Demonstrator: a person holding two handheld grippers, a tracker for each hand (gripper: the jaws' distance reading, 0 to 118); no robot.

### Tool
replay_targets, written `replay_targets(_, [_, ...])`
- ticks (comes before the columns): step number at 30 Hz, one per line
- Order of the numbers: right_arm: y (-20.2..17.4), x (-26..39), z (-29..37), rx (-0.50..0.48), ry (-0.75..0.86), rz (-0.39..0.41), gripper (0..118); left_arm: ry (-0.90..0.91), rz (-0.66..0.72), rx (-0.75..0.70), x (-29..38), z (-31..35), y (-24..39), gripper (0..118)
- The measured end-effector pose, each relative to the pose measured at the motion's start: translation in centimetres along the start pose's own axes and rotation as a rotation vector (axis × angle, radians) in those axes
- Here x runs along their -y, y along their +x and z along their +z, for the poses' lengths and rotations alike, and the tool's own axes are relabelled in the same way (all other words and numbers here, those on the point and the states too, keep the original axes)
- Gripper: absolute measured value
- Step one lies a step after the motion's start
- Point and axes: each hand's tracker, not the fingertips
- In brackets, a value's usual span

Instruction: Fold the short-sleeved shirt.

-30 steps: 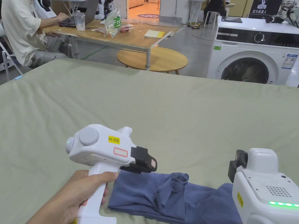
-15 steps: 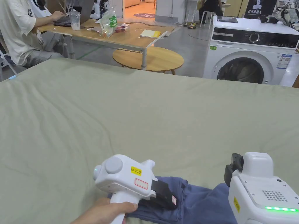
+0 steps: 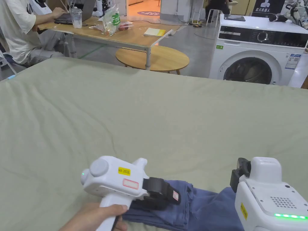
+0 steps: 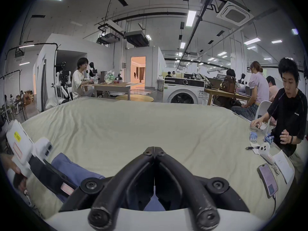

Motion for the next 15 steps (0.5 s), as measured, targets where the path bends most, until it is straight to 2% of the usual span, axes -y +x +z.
replay_targets(5, [-0.2, -0.9, 0.0, -0.003, 0.02, 0.006, 0, 0.136, -0.018, -0.058, -1.2, 7.6, -1.7, 64])
replay_targets(10, [-0.9, -1.1, -0.2, -0.009, 0.02, 0.017, 0, 0.182, 0.07, -0.189, -0.4, 11.7, -5.7, 64])
replay_targets(13, [-1.3, -1.2, -0.2, -0.016, 0.023, 0.016, 0, 0.144, 0.088, -0.169, 0.7, 11.4, -8.1, 64])
replay_targets(15, [-1.5, -1.2, -0.2, -0.017, 0.028, 0.015, 0, 0.097, 0.135, -0.098, 1.5, 10.2, -9.7, 64])
